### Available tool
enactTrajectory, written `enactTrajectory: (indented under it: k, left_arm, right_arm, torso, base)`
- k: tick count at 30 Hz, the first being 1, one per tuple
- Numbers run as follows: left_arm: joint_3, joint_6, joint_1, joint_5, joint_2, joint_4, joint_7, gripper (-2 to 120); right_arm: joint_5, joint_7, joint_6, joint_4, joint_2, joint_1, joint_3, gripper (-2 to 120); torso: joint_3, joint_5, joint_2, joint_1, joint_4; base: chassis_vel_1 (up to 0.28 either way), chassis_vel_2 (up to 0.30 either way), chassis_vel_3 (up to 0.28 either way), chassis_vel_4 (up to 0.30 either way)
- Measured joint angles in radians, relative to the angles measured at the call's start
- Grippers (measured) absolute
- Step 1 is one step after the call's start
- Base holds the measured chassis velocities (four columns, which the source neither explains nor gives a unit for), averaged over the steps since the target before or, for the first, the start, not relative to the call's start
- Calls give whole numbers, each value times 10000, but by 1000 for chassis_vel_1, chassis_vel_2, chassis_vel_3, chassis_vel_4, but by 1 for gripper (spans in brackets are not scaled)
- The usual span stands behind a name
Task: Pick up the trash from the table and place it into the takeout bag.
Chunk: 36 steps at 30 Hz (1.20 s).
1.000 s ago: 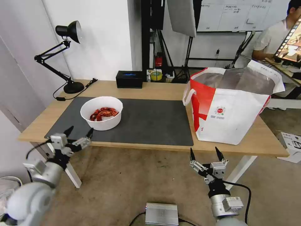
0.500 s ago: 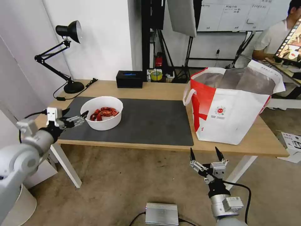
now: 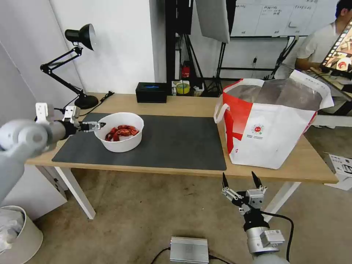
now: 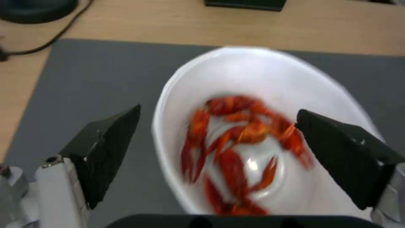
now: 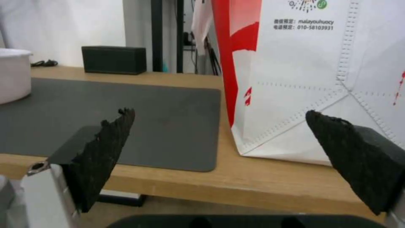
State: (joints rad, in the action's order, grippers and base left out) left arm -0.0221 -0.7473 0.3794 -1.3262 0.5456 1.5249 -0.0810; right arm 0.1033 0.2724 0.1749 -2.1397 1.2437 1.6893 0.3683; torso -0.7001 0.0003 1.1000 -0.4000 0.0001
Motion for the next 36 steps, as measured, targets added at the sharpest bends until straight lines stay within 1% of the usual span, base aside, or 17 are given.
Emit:
enactTrajectory:
  k: [1, 3, 4, 5, 7, 8, 9, 11, 12, 14, 17, 19, 22, 28, 31, 34, 36]
  left_arm:
    - [0, 0, 0, 0, 0, 0, 0, 100]
    - [1355, 1, -1358, -142, 421, -967, -1, 100]
    - [1355, 1, -1358, -142, 421, -967, -1, 100]
    - [1855, 5, -1735, -138, 612, -1329, -1, 100]
    - [2541, 16, -2212, -51, 950, -1904, 19, 100]
    - [2703, 25, -2334, 31, 1094, -2127, 25, 100]
    - [2703, 25, -2334, 31, 1094, -2127, 25, 100]
    - [3093, 46, -2547, 401, 1454, -2689, 238, 100]
    - [3093, 46, -2547, 401, 1454, -2689, 238, 100]
    - [3318, 62, -2637, 702, 1630, -3046, 408, 100]
    - [3441, 70, -2676, 945, 1741, -3333, 562, 100]
    - [3450, 76, -2677, 1032, 1769, -3420, 606, 100]
    - [3408, 86, -2677, 1104, 1774, -3400, 620, 100]
    - [3320, 99, -2777, 1072, 1665, -2912, 616, 100]
    - [3304, 101, -2940, 1031, 1656, -2849, 610, 100]
    - [3318, 108, -3198, 1020, 1654, -3050, 611, 100]
    - [3362, 109, -3428, 1062, 1659, -3393, 650, 100]
  right_arm:
    - [0, 0, 0, 0, 0, 0, 0, 100]
    - [0, 0, 0, 0, 0, 1, 0, 100]
    - [0, 0, 0, 0, 0, 1, 0, 100]
    - [0, 0, 0, 0, 0, 1, 0, 100]
    - [0, 1, 0, 0, -1, 0, 1, 100]
    - [0, 0, 0, 0, 0, 1, 0, 100]
    - [0, 0, 0, 0, 0, 1, 0, 100]
    - [0, 0, 0, 0, -1, 0, 0, 100]
    - [0, 0, 0, 0, -1, 0, 0, 100]
    - [0, 1, 0, 0, -1, 0, 0, 100]
    - [0, 0, 0, 0, -1, 1, 0, 100]
    - [0, 0, -1, 0, 0, 1, 0, 100]
    - [0, 0, 0, -1, 0, 0, 0, 100]
    - [0, 0, 0, 0, 0, 0, 0, 100]
    - [0, 0, 0, 0, 0, 0, 0, 100]
    - [0, 1, 0, 0, 0, 0, 0, 100]
    - [0, 1, 0, 0, -1, 0, 0, 100]
  torso:
    - [0, 0, 0, 0, 0]
    - [1, 1, 1, 0, -3]
    - [1, 1, 1, 0, -3]
    - [0, -1, 0, -1, -5]
    - [-1, -4, -1, -1, -5]
    - [0, -1, 0, -1, -4]
    - [0, -1, 0, -1, -4]
    - [0, -3, 0, 0, -2]
    - [0, -3, 0, 0, -2]
    - [-1, -3, 0, -1, -2]
    - [0, -3, 0, 0, -2]
    - [0, -3, 0, 0, -1]
    - [1, -4, -1, 0, 0]
    - [1, -3, 0, 0, 0]
    - [1, -3, 0, 0, -2]
    - [1, -2, 0, 1, -3]
    - [1, -3, 0, 1, 0]
  base:
    - [0, 0, 0, 0]
    - [0, 0, 0, 0]
    - [0, 0, 0, 0]
    - [0, 0, 0, 0]
    - [0, 0, 0, 0]
    - [0, 0, 0, 0]
    - [0, 0, 0, 0]
    - [0, 0, 0, 0]
    - [0, 0, 0, 0]
    - [0, 0, 0, 0]
    - [0, 0, 0, 0]
    - [0, 0, 0, 0]
    - [0, 0, 0, 0]
    - [0, 0, 0, 0]
    - [0, 0, 0, 0]
    - [0, 0, 0, 0]
    - [0, 0, 0, 0]
